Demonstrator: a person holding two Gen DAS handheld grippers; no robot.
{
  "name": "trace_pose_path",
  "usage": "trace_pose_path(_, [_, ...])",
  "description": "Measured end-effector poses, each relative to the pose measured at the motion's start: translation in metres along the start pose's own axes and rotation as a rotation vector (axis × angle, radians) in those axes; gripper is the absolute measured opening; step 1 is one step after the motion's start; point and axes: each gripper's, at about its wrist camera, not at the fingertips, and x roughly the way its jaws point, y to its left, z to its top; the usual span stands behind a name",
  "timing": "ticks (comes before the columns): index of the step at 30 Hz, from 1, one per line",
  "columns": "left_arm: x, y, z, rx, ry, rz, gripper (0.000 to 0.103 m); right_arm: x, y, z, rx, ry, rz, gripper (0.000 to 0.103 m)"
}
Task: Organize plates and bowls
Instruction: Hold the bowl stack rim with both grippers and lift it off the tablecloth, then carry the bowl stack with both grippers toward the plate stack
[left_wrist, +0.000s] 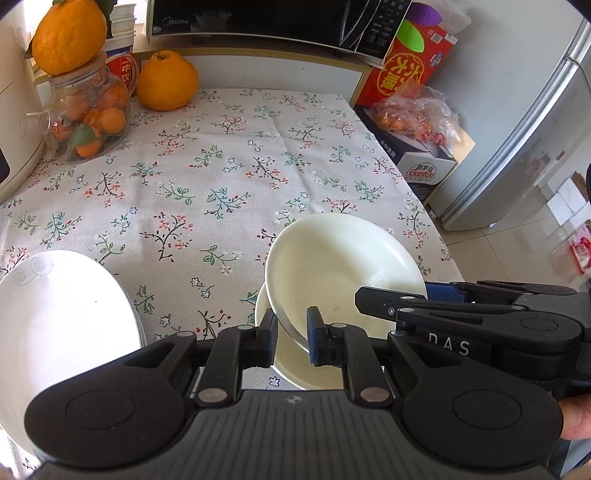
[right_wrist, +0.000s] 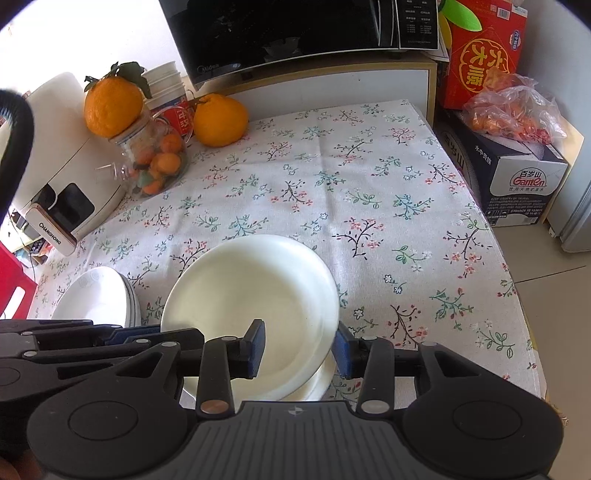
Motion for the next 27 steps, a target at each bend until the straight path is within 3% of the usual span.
trace_pose_path(15, [0.0027,-0.0003,-0.003,0.025,0.019,0.01,0.016,0.0025,0.002,-0.0012,-0.024,0.02,-0.001,0.038])
trace_pose_path(27, [0.0039,0.009,-0.0008,0.004,0.027,0.043,0.029,0.0015,-0.0056,0.0022,-0.002,0.007,-0.008,0.041])
